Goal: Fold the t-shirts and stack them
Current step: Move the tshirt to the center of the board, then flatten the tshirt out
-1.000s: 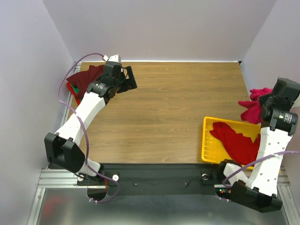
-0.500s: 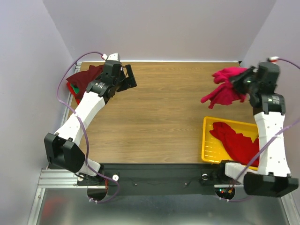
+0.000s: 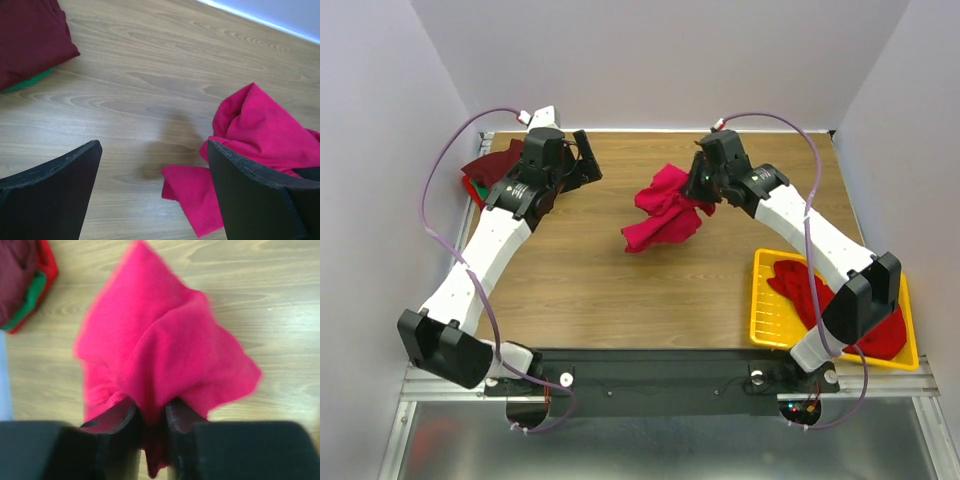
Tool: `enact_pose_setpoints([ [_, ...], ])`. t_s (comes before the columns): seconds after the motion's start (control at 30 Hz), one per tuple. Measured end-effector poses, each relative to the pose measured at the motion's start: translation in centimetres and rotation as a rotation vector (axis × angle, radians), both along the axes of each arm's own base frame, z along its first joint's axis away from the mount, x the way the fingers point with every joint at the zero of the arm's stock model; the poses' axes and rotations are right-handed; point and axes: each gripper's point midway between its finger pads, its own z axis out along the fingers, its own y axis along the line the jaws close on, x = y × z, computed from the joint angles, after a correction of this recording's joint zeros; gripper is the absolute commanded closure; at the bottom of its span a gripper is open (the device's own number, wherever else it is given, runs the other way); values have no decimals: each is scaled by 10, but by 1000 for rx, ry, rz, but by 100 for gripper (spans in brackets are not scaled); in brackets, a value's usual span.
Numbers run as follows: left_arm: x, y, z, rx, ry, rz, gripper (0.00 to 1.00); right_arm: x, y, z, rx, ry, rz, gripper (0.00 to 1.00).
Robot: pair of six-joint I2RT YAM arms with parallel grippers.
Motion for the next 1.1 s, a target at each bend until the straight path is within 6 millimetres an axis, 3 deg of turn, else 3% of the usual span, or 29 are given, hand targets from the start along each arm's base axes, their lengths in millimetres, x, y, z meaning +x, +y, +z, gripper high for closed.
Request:
enact_pose_setpoints([
  [0.03, -2, 2, 5, -3, -13, 5, 1, 1, -2, -1, -9, -2, -4, 28],
  [0.13, -4, 3, 10, -8, -27, 6, 1, 5, -11, -2, -27, -21, -44, 13],
  [0.2, -5, 2, 5, -3, -15, -5, 1, -2, -21, -15, -54, -4, -67, 10],
  [0.37, -2, -12, -25, 29, 58, -102, 5, -24, -41, -64, -132, 98, -87, 9],
  [0.5, 3, -41, -59, 51, 129, -255, 7, -41, -50, -97, -171, 177, -91, 14],
  [0.63, 3, -79, -100, 80, 211, -411, 9, -47, -47, -110, -160, 221, -85, 20],
  [0.77, 1, -104, -143, 101, 303, -520, 11, -50, -43, -120, -152, 253, -75, 20],
  [0.9, -2, -112, -186, 114, 399, -567, 11, -51, -42, -122, -144, 261, -76, 20],
  [1.0, -1, -115, -203, 109, 438, -575, 13, -53, -42, -126, -135, 269, -81, 21],
  [1.1, 7, -122, -207, 91, 447, -572, 15, -57, -43, -131, -135, 282, -85, 21],
])
